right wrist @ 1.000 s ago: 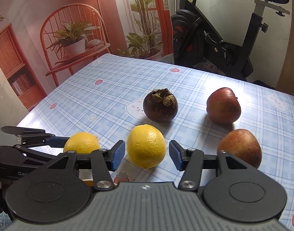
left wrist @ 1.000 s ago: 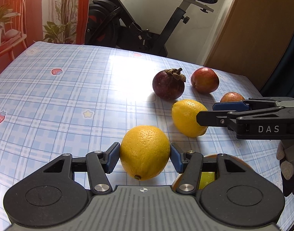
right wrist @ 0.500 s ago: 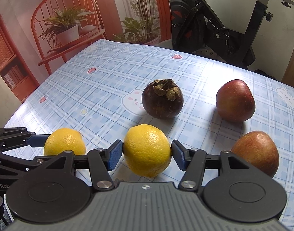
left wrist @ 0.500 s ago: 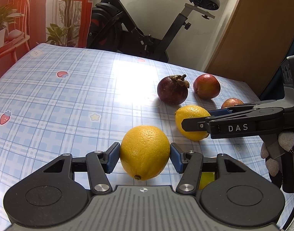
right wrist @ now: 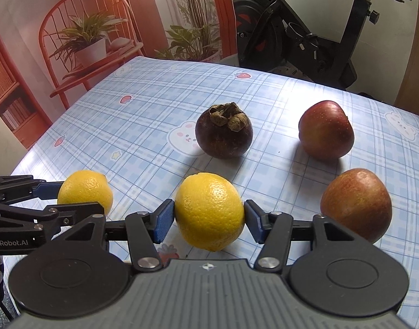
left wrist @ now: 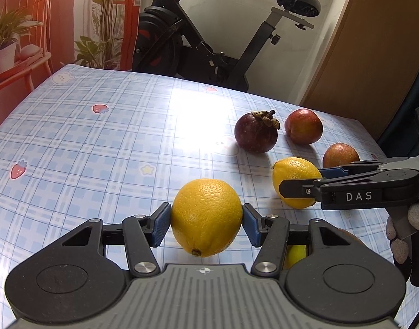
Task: Organize fruits
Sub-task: 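Carry both lemons over the cream plate, then lower the lemons into the plate and open both tools, then withdraw both open tools toward the mangosteen and red apples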
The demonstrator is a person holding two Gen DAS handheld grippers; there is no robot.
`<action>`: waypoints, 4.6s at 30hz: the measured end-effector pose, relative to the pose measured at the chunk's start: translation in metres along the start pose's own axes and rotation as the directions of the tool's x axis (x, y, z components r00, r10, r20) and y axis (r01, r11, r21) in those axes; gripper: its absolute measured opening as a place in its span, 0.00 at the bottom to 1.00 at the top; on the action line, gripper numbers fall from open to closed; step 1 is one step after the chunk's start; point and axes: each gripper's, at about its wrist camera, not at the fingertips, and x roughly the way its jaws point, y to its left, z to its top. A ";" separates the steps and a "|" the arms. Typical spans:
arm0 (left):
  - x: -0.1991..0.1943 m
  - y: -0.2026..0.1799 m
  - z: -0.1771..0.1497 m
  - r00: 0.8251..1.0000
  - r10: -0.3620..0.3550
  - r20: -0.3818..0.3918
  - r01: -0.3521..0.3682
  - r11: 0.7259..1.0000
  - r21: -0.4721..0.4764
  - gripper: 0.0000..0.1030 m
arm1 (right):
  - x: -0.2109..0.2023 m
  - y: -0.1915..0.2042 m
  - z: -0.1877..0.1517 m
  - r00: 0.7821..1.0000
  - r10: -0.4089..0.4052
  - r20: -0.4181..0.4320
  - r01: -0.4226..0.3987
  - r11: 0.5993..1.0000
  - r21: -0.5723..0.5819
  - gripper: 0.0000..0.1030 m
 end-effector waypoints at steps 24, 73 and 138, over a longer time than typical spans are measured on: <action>-0.056 -0.031 -0.024 0.998 -0.067 0.014 0.065 0.991 0.117 0.57 | -0.097 0.011 -0.066 0.995 0.042 0.092 -0.036 0.997 -0.063 0.56; -0.062 -0.048 -0.071 0.967 -0.207 -0.149 0.227 0.966 0.126 0.57 | -0.080 0.038 -0.091 0.998 0.067 0.013 -0.060 0.948 -0.313 0.56; -0.057 -0.042 0.022 0.991 -0.019 0.130 0.009 0.997 0.077 0.58 | -0.114 -0.019 -0.053 0.979 0.022 0.205 0.003 0.993 -0.118 0.56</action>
